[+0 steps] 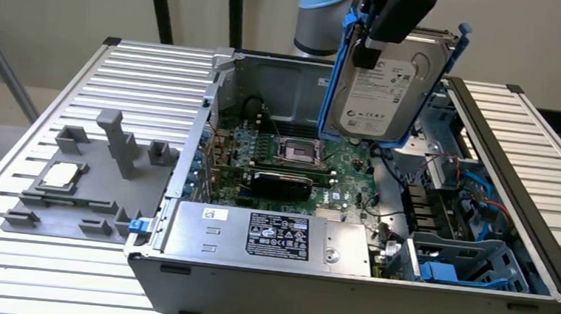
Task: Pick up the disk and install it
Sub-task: 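Pick up the disk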
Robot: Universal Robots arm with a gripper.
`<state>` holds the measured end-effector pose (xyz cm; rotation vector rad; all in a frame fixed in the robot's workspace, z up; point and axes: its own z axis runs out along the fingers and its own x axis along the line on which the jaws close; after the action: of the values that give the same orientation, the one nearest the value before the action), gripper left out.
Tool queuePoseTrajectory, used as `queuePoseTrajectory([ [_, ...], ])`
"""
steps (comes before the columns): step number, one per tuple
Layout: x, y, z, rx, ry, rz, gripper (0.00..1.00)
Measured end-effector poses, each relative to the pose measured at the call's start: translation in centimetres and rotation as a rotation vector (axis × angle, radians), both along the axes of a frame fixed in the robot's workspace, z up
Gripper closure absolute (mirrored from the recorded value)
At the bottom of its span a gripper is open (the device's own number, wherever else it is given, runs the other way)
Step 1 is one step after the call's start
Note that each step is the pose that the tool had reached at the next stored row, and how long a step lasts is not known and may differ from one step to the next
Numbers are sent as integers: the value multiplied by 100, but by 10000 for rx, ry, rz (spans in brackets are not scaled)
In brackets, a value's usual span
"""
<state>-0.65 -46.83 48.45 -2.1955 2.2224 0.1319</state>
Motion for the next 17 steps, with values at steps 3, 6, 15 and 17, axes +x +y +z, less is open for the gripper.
queuePoseTrajectory([
  [3,37,-60,0,0,-1,0,67],
  [6,76,-123,0,-1,-2,0,67],
  [15,263,-316,0,0,-3,-1,67],
  [17,318,-357,0,-1,-3,1,67],
])
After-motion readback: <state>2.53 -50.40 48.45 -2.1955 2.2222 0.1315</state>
